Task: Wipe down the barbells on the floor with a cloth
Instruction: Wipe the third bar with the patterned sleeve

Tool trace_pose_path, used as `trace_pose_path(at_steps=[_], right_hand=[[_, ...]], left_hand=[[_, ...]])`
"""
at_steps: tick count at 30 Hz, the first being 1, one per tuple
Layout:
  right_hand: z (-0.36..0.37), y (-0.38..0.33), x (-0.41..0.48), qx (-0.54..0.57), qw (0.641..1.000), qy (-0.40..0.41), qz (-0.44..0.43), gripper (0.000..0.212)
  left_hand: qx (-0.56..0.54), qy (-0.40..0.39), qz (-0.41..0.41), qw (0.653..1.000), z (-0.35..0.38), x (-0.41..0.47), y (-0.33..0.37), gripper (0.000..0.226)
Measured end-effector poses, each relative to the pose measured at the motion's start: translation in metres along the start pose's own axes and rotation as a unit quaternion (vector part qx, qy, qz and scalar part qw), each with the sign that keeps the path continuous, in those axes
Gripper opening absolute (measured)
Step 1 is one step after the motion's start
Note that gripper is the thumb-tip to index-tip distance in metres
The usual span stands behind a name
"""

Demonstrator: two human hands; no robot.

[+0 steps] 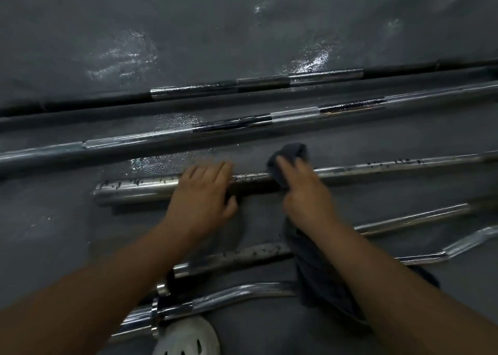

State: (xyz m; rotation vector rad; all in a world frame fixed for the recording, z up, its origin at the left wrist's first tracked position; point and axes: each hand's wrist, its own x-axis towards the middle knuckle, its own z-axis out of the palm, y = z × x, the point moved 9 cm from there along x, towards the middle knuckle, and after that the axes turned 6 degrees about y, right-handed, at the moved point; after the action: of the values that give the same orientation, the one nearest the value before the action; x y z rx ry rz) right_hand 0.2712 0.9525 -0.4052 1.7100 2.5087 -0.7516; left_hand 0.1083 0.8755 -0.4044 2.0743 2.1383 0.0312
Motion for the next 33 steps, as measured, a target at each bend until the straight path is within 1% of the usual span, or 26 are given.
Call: trace_pose_path(at_steps=[1, 2, 3, 4, 6, 8, 9, 10, 11, 13, 14, 15, 17, 19, 20, 21, 23, 24, 25, 26, 27, 29, 30, 31, 32, 33], right_hand=[[-0.010, 0.021, -0.001, 0.001, 0.998, 0.028, 0.049, 0.080], [-0.013, 0.027, -0.003, -0.003, 0.996, 0.040, 0.074, 0.079], [-0.009, 0.017, -0.004, -0.012, 0.996, 0.042, 0.071, 0.077], [0.000, -0.006, -0.005, -0.016, 0.998, 0.034, 0.043, 0.076], [0.023, -0.062, -0.008, 0.018, 0.999, -0.001, -0.043, 0.076], [0.028, -0.091, -0.008, 0.044, 0.993, -0.028, -0.102, 0.080], [0.022, -0.084, -0.003, 0.036, 0.993, -0.028, -0.106, 0.081], [0.015, -0.063, 0.005, 0.018, 0.996, -0.019, -0.088, 0.079], [0.003, -0.034, 0.012, -0.005, 0.999, 0.010, -0.043, 0.077], [-0.021, 0.022, 0.013, -0.040, 0.993, 0.072, 0.087, 0.075], [-0.020, 0.027, 0.008, -0.053, 0.989, 0.075, 0.119, 0.077], [-0.011, 0.013, 0.004, -0.063, 0.990, 0.064, 0.109, 0.079], [0.019, -0.046, -0.006, -0.056, 0.998, 0.019, 0.001, 0.085], [0.040, -0.097, -0.021, -0.022, 0.992, -0.027, -0.122, 0.086], [0.039, -0.100, -0.021, -0.018, 0.989, -0.025, -0.145, 0.086], [0.032, -0.087, -0.015, -0.024, 0.991, -0.009, -0.131, 0.084], [0.014, -0.033, -0.007, -0.049, 0.998, 0.051, 0.001, 0.079], [0.010, -0.015, -0.010, -0.056, 0.994, 0.068, 0.065, 0.078], [0.015, -0.016, -0.017, -0.068, 0.992, 0.055, 0.092, 0.078], [0.026, -0.033, -0.025, -0.078, 0.994, 0.030, 0.073, 0.081], [0.040, -0.062, -0.034, -0.061, 0.998, -0.005, 0.024, 0.084], [0.063, -0.118, -0.055, -0.003, 0.992, -0.064, -0.109, 0.087], [0.064, -0.129, -0.059, 0.004, 0.985, -0.068, -0.161, 0.086], [0.059, -0.122, -0.056, -0.010, 0.982, -0.047, -0.184, 0.083], [0.051, -0.101, -0.048, -0.047, 0.985, -0.013, -0.166, 0.079], [0.039, -0.068, -0.040, -0.081, 0.991, 0.033, -0.101, 0.076]], left_hand=[[0.006, 0.000, 0.003, 1.000, 0.005, -0.012, 0.006, 0.080], [0.020, -0.009, 0.008, 1.000, 0.012, -0.020, 0.008, 0.086], [0.038, -0.025, 0.013, 0.999, 0.019, -0.022, 0.007, 0.091], [0.055, -0.039, 0.020, 0.998, 0.023, -0.018, 0.005, 0.093], [0.078, -0.053, 0.028, 0.995, 0.019, 0.004, -0.002, 0.085], [0.042, -0.068, 0.025, 0.996, 0.003, 0.030, -0.013, 0.075], [0.013, -0.061, 0.021, 0.998, -0.006, 0.037, -0.021, 0.072], [-0.014, -0.042, 0.007, 0.999, -0.013, 0.038, -0.031, 0.069], [-0.028, -0.015, -0.017, 0.999, -0.018, 0.032, -0.043, 0.068], [-0.027, 0.003, -0.072, 0.997, -0.013, 0.011, -0.057, 0.073], [-0.020, 0.000, -0.086, 0.996, -0.007, 0.001, -0.055, 0.078], [-0.024, 0.002, -0.100, 0.995, -0.002, -0.005, -0.051, 0.080], [-0.075, 0.034, -0.142, 0.986, -0.009, -0.014, -0.047, 0.078], [-0.135, 0.087, -0.174, 0.972, -0.028, -0.020, -0.055, 0.067], [-0.152, 0.105, -0.177, 0.967, -0.034, -0.024, -0.060, 0.061], [-0.157, 0.110, -0.172, 0.966, -0.035, -0.028, -0.064, 0.057], [-0.125, 0.083, -0.158, 0.976, -0.021, -0.033, -0.065, 0.059], [-0.103, 0.064, -0.153, 0.981, -0.010, -0.036, -0.062, 0.063], [-0.092, 0.052, -0.149, 0.983, 0.001, -0.041, -0.057, 0.067], [-0.092, 0.042, -0.148, 0.984, 0.008, -0.046, -0.051, 0.070], [-0.099, 0.031, -0.149, 0.983, 0.012, -0.050, -0.048, 0.072], [-0.122, 0.034, -0.143, 0.982, 0.008, -0.063, -0.047, 0.071], [-0.143, 0.049, -0.139, 0.979, 0.003, -0.068, -0.048, 0.068], [-0.167, 0.066, -0.137, 0.974, -0.002, -0.073, -0.050, 0.062], [-0.185, 0.080, -0.135, 0.970, -0.007, -0.077, -0.051, 0.055], [-0.191, 0.092, -0.137, 0.967, -0.010, -0.079, -0.050, 0.046]])
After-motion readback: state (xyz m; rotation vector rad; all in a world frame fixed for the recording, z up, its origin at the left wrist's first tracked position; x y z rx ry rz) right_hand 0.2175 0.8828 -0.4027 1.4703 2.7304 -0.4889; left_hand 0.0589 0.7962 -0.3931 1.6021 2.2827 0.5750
